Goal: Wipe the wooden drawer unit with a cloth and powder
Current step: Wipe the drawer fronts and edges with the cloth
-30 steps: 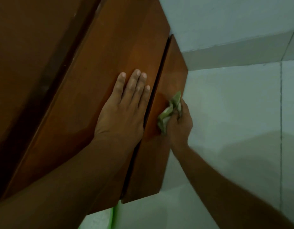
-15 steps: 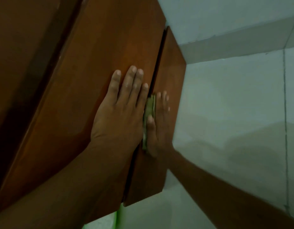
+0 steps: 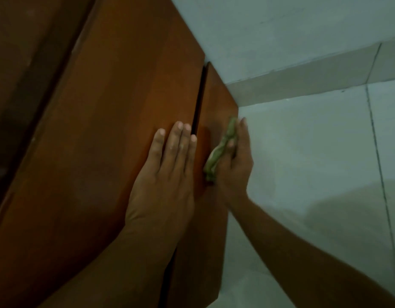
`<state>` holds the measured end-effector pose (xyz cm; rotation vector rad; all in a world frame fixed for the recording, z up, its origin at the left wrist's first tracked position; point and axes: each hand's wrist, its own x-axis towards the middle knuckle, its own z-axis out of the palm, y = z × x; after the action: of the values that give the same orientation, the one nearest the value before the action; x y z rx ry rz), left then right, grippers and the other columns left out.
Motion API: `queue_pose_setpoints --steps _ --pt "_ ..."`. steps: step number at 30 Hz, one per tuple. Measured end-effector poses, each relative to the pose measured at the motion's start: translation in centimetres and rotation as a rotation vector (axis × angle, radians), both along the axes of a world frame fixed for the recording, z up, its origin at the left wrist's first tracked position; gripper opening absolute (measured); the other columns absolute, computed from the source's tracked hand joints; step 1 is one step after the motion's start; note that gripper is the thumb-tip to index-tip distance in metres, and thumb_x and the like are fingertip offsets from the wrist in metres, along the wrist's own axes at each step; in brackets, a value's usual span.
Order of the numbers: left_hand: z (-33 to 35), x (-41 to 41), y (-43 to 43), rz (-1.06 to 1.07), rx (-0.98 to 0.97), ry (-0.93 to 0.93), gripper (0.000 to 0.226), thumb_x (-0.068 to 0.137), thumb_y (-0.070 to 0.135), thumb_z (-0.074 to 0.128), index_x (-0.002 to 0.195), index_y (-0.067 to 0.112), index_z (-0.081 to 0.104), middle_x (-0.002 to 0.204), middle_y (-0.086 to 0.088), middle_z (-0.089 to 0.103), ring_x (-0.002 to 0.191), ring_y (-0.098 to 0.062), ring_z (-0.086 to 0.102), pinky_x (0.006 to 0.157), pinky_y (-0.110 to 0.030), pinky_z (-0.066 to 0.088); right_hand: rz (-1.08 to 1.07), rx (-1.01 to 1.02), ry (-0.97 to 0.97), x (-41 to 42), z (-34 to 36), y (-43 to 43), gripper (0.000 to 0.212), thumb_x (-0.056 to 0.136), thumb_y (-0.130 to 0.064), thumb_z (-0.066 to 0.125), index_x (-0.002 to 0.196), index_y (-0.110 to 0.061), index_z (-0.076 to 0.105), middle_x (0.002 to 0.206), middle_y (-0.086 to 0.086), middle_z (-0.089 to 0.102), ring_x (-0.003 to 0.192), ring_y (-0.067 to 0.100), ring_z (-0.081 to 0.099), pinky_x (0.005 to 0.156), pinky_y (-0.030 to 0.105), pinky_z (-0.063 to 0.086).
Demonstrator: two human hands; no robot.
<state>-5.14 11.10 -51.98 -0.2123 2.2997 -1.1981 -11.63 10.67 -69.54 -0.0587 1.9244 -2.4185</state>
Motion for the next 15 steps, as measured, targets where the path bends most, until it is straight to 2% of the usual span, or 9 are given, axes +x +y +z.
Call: queue_pose_setpoints --steps 1,2,5,8,11,15 --pt "0.0 -0.1 0.0 -0.003 0.005 -0.010 0.068 0.081 0.025 -0.023 0.137 -0.013 -0.035 0.146 -0.036 -0.038 0.139 -0.047 -0.034 0.109 -0.058 -0.026 0.069 -0.035 0.133 1.2 -0.3 -0.5 0.046 0.102 -0.006 0.037 0.148 -0.006 0.038 0.157 0.011 0.035 0.145 0.023 0.035 0.119 0.038 0.032" --pt "0.0 -0.2 0.0 -0.006 0.008 -0.017 0.069 0.079 0.024 -0.025 0.136 -0.013 -0.036 0.145 -0.037 -0.039 0.138 -0.048 -0.034 0.108 -0.058 -0.027 0.136 -0.046 0.245 0.9 -0.7 -1.2 0.046 0.102 -0.007 0.035 0.149 -0.005 0.037 0.159 0.011 0.030 0.148 0.024 0.028 0.121 0.042 0.027" --pt "0.0 -0.2 -0.2 -0.009 0.006 -0.021 0.067 0.082 0.025 -0.021 0.135 -0.013 -0.037 0.145 -0.037 -0.040 0.138 -0.048 -0.034 0.107 -0.057 -0.028 0.220 0.020 0.335 -4.0 -0.9 -3.2 0.046 0.103 -0.009 0.032 0.148 -0.002 0.035 0.158 0.016 0.031 0.150 0.025 0.023 0.124 0.037 0.019" --pt "-0.2 -0.1 -0.4 -0.010 0.023 0.007 0.066 0.085 0.025 -0.017 0.137 -0.013 -0.035 0.146 -0.037 -0.038 0.140 -0.047 -0.031 0.109 -0.057 -0.026 0.224 0.139 0.271 -9.4 -2.2 -4.6 0.045 0.104 -0.014 0.033 0.147 -0.003 0.039 0.153 0.016 0.040 0.146 0.026 0.033 0.121 0.042 0.028" --pt "-0.4 -0.2 -0.4 -0.002 0.040 0.023 0.066 0.086 0.025 -0.017 0.139 -0.010 -0.034 0.147 -0.036 -0.036 0.141 -0.046 -0.031 0.110 -0.057 -0.026 0.234 0.309 0.196 -12.3 -4.4 -5.3 0.050 0.101 -0.029 0.029 0.140 -0.005 0.050 0.138 0.016 0.057 0.129 0.031 0.051 0.109 0.045 0.042" --pt "-0.2 -0.4 0.1 0.017 0.051 0.021 0.068 0.083 0.025 -0.018 0.138 -0.009 -0.037 0.148 -0.035 -0.037 0.141 -0.045 -0.032 0.111 -0.057 -0.025 0.252 0.502 -0.001 -11.2 -6.9 -3.8 0.035 0.099 -0.020 0.037 0.113 -0.003 0.064 0.109 0.019 0.059 0.099 0.034 0.059 0.085 0.036 0.049"
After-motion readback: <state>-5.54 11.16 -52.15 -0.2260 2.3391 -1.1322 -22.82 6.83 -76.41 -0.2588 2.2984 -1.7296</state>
